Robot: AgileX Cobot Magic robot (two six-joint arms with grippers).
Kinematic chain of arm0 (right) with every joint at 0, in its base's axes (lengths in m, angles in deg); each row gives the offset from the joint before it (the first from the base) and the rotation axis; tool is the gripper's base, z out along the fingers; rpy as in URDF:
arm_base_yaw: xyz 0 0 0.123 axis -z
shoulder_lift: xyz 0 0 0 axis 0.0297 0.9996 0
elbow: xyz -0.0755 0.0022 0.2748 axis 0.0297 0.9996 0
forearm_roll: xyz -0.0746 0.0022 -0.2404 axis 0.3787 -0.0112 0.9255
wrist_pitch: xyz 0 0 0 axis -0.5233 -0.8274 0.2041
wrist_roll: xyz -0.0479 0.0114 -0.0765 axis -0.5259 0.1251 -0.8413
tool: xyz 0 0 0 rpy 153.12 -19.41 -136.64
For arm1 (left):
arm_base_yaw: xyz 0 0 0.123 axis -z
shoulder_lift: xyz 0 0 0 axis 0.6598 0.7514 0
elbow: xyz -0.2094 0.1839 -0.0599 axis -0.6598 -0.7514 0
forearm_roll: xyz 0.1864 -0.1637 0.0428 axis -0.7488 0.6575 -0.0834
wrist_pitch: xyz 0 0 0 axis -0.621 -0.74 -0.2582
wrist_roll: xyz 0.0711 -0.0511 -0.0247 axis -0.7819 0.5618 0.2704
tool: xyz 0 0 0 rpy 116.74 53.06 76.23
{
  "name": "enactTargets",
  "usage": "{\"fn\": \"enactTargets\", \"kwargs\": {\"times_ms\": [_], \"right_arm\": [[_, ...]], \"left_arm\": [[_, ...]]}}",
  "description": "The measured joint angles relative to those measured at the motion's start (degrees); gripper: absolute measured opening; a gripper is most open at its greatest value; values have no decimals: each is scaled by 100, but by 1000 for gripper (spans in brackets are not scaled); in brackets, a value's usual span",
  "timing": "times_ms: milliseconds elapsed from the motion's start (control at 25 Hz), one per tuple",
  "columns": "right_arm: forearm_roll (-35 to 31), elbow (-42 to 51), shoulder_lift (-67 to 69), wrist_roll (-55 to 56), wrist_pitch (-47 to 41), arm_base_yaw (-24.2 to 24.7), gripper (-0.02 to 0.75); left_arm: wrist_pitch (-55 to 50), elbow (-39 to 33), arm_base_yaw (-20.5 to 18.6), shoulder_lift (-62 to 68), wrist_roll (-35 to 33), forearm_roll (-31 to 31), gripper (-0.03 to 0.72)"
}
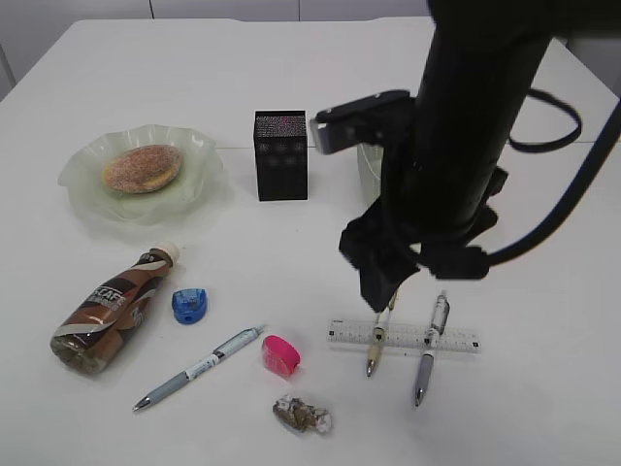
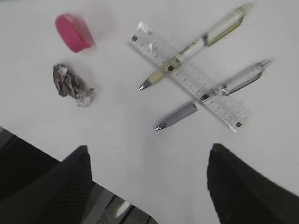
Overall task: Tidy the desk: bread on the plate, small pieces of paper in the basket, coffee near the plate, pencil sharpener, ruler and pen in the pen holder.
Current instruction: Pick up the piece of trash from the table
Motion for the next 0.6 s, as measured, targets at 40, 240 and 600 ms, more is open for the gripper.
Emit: {"fn": "enactTargets", "kwargs": {"times_ms": [40, 240, 600], "right_arm": [[14, 159, 13, -4, 150, -119, 565], [14, 511, 278, -13, 1033, -361, 565], [-210, 523, 1070, -88, 1237, -407, 564]], "left_arm": [[0, 0, 0, 0, 0, 0, 486], [0, 0, 0, 0, 0, 0, 486], [0, 0, 0, 0, 0, 0, 480]]}}
